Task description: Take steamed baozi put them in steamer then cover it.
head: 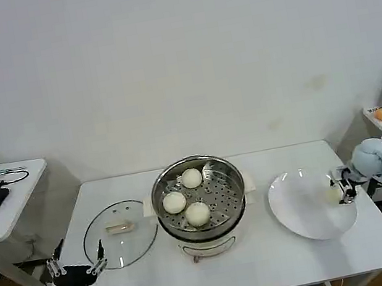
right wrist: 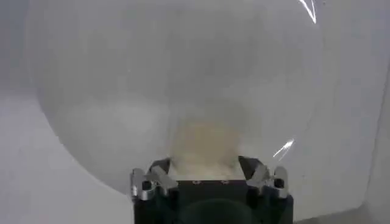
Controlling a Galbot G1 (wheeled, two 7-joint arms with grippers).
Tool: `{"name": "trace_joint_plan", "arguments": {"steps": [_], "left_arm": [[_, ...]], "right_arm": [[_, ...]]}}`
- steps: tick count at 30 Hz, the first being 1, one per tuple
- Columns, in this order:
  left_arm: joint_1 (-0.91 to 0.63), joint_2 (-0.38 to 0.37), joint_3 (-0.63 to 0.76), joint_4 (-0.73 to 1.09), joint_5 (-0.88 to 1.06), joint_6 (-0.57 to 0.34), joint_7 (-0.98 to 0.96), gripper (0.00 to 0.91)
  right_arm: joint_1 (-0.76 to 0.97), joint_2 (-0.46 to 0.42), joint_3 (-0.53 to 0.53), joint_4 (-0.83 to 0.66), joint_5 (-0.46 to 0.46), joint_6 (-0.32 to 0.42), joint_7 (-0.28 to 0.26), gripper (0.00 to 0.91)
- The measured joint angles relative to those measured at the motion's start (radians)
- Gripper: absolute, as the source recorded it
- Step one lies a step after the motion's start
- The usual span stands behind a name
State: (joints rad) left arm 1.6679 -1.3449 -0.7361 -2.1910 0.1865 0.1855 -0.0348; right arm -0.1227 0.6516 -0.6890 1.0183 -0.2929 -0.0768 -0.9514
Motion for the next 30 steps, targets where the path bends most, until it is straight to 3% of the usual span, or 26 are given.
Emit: {"name": "trace_joint_plan", "arguments": {"steps": [14,23,30], "left_arm": [[-0.002,0.001,0.006,0.014,0.004,-0.008,-0.002,0.907],[-0.008,0.005,0.013,0.007,0.006,-0.009,-0.003,0.907],[-0.010,0.003,0.022,0.003,0.010,-0.010,-0.003,0.907]], "right_arm": [[0.135,-0.082,-0.097,0.135,0.087,-0.051,-0.033,0.595],[0.362,-0.109,-0.257,0.299,0.212,-0.117,-0.031,0.605],[0.551,-0.079,-0.406,0.408,0.335,-0.174,-0.009,0.605]]}}
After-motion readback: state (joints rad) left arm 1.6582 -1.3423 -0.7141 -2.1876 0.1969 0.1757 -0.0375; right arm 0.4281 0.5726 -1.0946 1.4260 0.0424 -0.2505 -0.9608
